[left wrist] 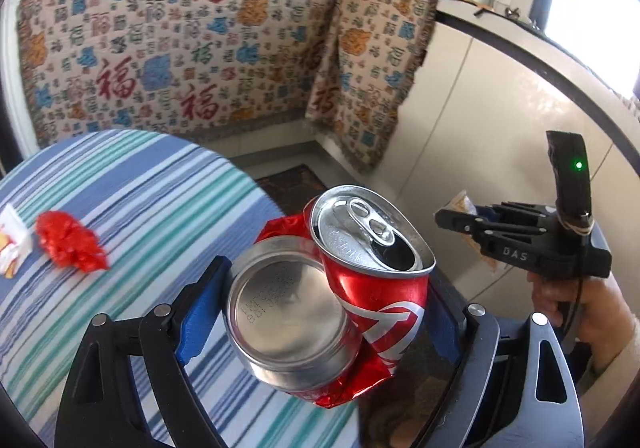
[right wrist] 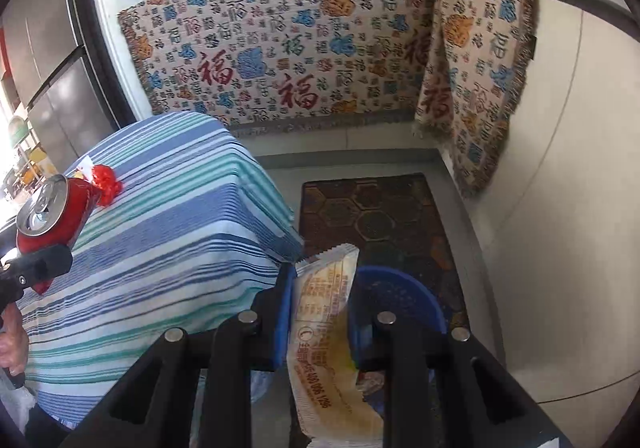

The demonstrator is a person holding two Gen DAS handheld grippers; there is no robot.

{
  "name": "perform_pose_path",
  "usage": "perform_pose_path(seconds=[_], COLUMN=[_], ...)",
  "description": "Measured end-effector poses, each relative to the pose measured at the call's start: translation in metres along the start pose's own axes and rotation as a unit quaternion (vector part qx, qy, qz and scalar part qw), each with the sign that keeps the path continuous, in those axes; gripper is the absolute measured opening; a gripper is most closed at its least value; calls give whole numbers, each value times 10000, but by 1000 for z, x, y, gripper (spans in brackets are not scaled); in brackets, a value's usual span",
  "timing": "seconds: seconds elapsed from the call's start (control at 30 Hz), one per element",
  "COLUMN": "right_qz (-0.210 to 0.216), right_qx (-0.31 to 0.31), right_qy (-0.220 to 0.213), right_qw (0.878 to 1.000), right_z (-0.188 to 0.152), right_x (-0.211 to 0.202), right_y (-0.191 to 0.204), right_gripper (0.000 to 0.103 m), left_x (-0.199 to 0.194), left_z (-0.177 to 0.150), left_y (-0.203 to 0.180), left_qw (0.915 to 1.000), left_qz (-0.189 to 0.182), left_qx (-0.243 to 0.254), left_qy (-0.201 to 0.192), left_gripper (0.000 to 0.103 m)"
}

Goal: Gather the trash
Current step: 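Carry both items over the blue wastebasket and open both grippers to drop them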

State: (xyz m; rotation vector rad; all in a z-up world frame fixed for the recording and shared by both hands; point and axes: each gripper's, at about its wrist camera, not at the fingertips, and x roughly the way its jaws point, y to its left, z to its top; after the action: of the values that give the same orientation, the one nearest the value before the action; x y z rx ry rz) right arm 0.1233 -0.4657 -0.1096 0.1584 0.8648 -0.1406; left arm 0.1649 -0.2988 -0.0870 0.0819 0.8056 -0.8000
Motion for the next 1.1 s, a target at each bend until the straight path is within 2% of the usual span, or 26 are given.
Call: perform_pose_path(seconds=[0.1,0.23,0.5,0.9,0.97,1.0,1.07,1.1], right_qz=[-103,-133,-68,-171,-168,-158,-149,-132], right_qx=[140,384,596,538,502,473,442,451], right_qy=[43,97,224,354,333,344,333,310], right_qw=[9998,9991,9979,9978,9980,9982,9984,9984], right_z=[-5,-13,-17,-22,-23,-24,-24,-24], right_x=[6,20,40,53,54,55,56,55], right_y=[-29,-59,-87,-99,-99,-98,-98,-98], right_gripper=[23,23,24,25,26,28,44,57], left_x=[30,69,126,160,164,167,169,170], left_z=[10,20,27,30,31,33,35,36], left_y=[-25,-48,-64,-73,-73,-73,-71,-70], left_qw=[9997,9991,9975,9965,9960,9954,9949,9946], left_qz=[-200,-292,-398,-533,-578,-627,-707,-745], left_qx=[78,130,148,94,83,64,-34,-86], left_qy=[110,265,571,637,683,725,721,719], left_gripper=[88,88,89,90,92,95,100,101])
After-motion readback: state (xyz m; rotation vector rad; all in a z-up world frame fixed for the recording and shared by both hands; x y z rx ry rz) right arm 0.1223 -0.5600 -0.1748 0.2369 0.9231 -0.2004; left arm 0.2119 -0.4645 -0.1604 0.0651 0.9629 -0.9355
